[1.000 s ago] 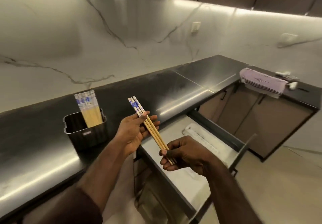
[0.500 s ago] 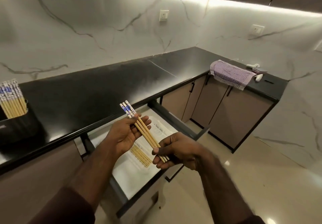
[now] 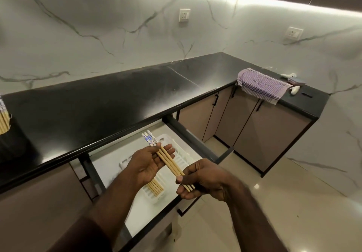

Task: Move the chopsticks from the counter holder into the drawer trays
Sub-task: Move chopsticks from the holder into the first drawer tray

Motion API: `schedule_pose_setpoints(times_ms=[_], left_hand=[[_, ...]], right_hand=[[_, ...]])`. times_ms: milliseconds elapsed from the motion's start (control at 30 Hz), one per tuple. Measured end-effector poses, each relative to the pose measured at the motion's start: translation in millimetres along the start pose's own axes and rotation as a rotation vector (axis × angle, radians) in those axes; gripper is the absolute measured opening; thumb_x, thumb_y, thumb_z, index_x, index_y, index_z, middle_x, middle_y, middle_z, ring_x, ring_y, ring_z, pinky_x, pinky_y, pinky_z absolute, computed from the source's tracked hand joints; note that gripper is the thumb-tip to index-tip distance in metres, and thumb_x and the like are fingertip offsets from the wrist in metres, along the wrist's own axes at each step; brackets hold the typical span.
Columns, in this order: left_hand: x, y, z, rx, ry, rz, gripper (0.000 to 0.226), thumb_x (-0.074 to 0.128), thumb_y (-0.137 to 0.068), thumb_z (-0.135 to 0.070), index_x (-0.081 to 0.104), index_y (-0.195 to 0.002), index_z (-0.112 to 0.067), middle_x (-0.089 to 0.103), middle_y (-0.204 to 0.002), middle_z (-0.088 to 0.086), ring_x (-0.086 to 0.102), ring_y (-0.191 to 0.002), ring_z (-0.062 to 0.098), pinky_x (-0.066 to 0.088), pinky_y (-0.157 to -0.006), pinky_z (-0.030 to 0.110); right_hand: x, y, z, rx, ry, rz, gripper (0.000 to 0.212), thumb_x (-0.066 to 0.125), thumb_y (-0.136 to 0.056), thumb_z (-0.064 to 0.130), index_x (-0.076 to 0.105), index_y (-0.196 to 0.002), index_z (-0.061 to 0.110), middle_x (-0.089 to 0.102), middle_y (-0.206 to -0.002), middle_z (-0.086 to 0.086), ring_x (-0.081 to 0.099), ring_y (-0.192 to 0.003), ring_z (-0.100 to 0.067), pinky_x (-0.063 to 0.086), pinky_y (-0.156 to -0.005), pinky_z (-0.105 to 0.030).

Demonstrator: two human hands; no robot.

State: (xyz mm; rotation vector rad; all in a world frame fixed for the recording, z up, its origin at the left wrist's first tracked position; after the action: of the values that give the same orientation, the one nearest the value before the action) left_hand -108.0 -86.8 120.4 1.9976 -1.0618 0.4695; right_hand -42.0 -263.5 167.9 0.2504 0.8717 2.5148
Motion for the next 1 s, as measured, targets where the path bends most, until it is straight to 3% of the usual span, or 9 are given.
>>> schedule_pose_setpoints(times_ms=[200,367,500,700,833,1000], left_hand=[[-20,-20,-8,-0.021,-0.021,-0.036,0.032,0.041,-0.103,-0.013,0.050,-0.125,0.007,0.067,-0.114,0.025,0.071,-0.090,0.033,0.062,-0.063,0.037],[-37,-32,-21,-0.026,-0.052,-0.090,0.022,0.043,-0.102,-0.013,0.059,-0.104,0.002,0.073,-0.094,0.021,0.070,-0.088,0.034,0.058,-0.072,0.041],[-42,-49,-26,-0.010,0.004,-0.154,0.021,0.043,-0.101,-0.008,0.051,-0.118,0.001,0.067,-0.108,0.024,0.068,-0.091,0.036,0.061,-0.060,0.038],[-45,-82,-18,-0.007,-0.009,-0.290,0.020,0.045,-0.100,-0.008,0.056,-0.112,0.004,0.068,-0.106,0.022,0.068,-0.092,0.034,0.054,-0.073,0.040],[-50,-108,-4,-0.025,0.029,-0.428,0.026,0.046,-0.100,-0.009,0.061,-0.110,0.009,0.070,-0.098,0.024,0.067,-0.091,0.033,0.054,-0.078,0.039],[-58,-139,16,-0.022,0.078,-0.574,0.029,0.046,-0.099,-0.010,0.060,-0.112,0.013,0.068,-0.094,0.025,0.066,-0.087,0.033,0.055,-0.075,0.038]], right_hand=[[11,-36,9,0.057,-0.023,-0.007,0.019,0.069,-0.088,0.006,0.072,-0.103,-0.005,0.074,-0.089,-0.018,0.073,-0.070,-0.021,0.060,-0.062,-0.025],[20,-69,18,0.086,-0.017,0.019,0.026,0.070,-0.087,0.007,0.069,-0.108,-0.009,0.073,-0.093,-0.021,0.073,-0.072,-0.022,0.059,-0.060,-0.024],[13,-93,25,0.114,-0.002,0.060,0.027,0.072,-0.086,0.008,0.070,-0.107,-0.009,0.073,-0.098,-0.023,0.074,-0.075,-0.022,0.060,-0.063,-0.025],[-16,-135,29,0.153,0.051,0.139,0.025,0.073,-0.086,0.009,0.071,-0.104,-0.009,0.074,-0.098,-0.022,0.074,-0.089,-0.028,0.062,-0.070,-0.029],[-39,-166,30,0.208,0.159,0.198,0.027,0.071,-0.087,0.009,0.070,-0.105,-0.011,0.074,-0.088,-0.018,0.074,-0.073,-0.021,0.062,-0.065,-0.028],[-57,-212,19,0.259,0.279,0.239,0.028,0.070,-0.088,0.010,0.068,-0.102,-0.014,0.072,-0.083,-0.018,0.071,-0.069,-0.024,0.063,-0.068,-0.031]])
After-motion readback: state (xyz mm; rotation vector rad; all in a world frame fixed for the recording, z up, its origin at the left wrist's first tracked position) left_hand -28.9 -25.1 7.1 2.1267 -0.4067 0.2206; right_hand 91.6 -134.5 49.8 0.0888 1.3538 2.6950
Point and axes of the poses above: each hand's wrist, its own y-axis away from the middle knuckle, its own x-axis out of the palm, z = x × y, the point moved 1 cm from there along -y, towards the middle knuckle
